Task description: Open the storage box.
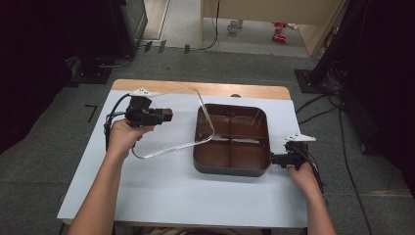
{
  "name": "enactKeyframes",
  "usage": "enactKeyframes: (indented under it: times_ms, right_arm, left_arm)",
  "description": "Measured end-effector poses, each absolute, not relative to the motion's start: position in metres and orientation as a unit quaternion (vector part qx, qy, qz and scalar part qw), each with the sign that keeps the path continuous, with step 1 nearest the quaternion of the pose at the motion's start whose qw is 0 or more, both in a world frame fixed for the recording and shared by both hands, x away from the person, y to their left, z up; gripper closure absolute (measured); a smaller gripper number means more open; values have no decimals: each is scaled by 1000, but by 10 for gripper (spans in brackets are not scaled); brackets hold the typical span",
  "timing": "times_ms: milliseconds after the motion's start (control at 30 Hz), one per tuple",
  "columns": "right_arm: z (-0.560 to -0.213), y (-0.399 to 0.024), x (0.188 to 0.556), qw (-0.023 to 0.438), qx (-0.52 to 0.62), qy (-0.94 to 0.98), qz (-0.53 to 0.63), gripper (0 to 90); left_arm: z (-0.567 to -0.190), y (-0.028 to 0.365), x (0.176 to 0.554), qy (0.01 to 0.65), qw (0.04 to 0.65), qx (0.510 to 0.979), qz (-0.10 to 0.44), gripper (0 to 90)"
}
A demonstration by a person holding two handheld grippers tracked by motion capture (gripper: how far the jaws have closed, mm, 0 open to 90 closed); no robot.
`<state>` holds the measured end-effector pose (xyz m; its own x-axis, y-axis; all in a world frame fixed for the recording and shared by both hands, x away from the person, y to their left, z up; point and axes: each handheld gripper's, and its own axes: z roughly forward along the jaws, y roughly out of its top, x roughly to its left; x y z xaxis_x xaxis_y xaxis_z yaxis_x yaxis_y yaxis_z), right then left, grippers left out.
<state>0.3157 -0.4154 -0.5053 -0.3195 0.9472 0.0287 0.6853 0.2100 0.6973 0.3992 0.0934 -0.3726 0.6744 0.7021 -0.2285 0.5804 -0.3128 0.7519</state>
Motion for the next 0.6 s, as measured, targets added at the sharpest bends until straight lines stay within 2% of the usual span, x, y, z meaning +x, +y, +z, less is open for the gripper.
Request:
enactKeyframes:
  times_ms: [600]
  right_arm:
    - [-505,-415,316,208,546,749,313,0]
  left_arm:
    - [-397,148,418,463,393,789,92,593]
